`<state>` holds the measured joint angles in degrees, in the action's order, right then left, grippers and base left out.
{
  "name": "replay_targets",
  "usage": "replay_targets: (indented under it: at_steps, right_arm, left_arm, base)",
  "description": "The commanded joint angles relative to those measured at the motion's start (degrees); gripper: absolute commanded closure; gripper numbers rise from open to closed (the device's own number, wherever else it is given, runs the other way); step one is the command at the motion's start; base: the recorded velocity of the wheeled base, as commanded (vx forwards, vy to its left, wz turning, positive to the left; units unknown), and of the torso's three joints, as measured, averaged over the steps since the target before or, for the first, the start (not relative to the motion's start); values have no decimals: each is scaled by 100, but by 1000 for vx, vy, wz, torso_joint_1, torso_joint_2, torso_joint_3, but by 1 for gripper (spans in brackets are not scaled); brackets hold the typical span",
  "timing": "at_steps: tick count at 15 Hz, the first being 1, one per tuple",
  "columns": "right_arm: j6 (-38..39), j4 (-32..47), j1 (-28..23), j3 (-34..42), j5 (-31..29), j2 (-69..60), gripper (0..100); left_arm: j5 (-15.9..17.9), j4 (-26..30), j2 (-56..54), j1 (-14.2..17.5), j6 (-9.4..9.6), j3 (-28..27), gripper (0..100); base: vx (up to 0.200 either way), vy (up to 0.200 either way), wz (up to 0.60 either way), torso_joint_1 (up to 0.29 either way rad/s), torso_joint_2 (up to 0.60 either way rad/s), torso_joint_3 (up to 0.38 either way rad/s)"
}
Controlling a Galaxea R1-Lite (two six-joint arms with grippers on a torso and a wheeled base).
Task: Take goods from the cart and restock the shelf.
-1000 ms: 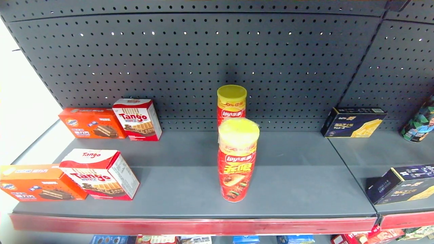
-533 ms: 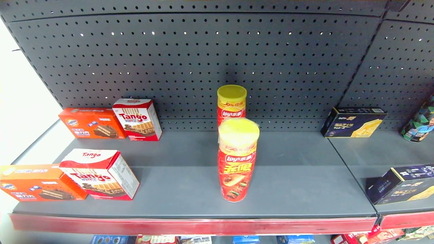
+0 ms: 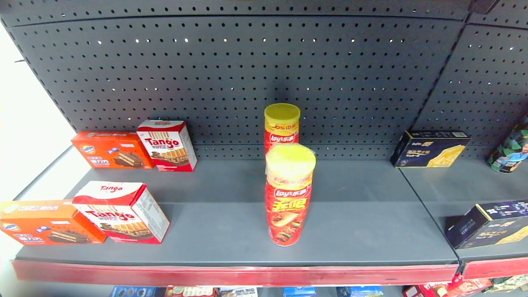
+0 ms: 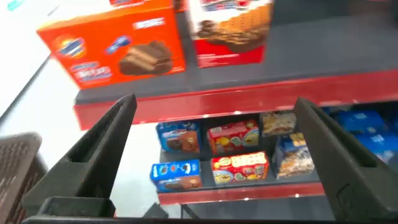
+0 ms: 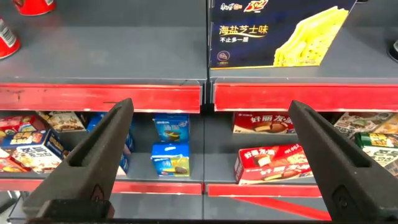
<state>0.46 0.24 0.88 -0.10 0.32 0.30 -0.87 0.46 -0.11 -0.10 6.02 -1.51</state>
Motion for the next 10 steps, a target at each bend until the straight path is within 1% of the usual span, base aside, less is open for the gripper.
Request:
replay_targets:
  at_steps: [1, 2, 3, 4, 5, 6, 7, 9, 10]
  right_arm:
    - [-2, 2, 0, 1, 3, 22, 0]
    - [-2, 2, 0, 1, 3, 22, 0]
    - [-2, 2, 0, 1, 3, 22, 0]
    - [6, 2, 0, 1, 3, 22, 0]
    - [-2, 2, 0, 1, 3, 22, 0]
    - [-2, 2, 0, 1, 3, 22, 0]
    - [-2, 2, 0, 1, 3, 22, 0]
    - [6, 2, 0, 1, 3, 22, 0]
    - [-2, 2, 0, 1, 3, 22, 0]
  left_arm:
    - [-186, -108, 11, 1, -13, 37, 0]
    - [-379, -143, 11, 1, 4, 46, 0]
    - [-379, -125, 11, 1, -31, 46, 0]
    - [-529, -275, 11, 1, 13, 116, 0]
    - [-247, -275, 11, 10, -75, 134, 0]
    - [-247, -275, 11, 10, -75, 134, 0]
    - [675, 94, 11, 1, -101, 107, 0]
    - [579, 24, 11, 1, -154, 134, 0]
    - [500, 6, 11, 1, -339, 142, 0]
  base:
    - [0, 0, 0, 0, 0, 0]
    - [0, 0, 0, 0, 0, 0]
    - [0, 0, 0, 0, 0, 0]
    - [0, 0, 0, 0, 0, 0]
    - [0, 0, 0, 0, 0, 0]
    - [0, 0, 0, 0, 0, 0]
    - [0, 0, 0, 0, 0, 0]
    - [0, 0, 0, 0, 0, 0]
    - [0, 0, 0, 0, 0, 0]
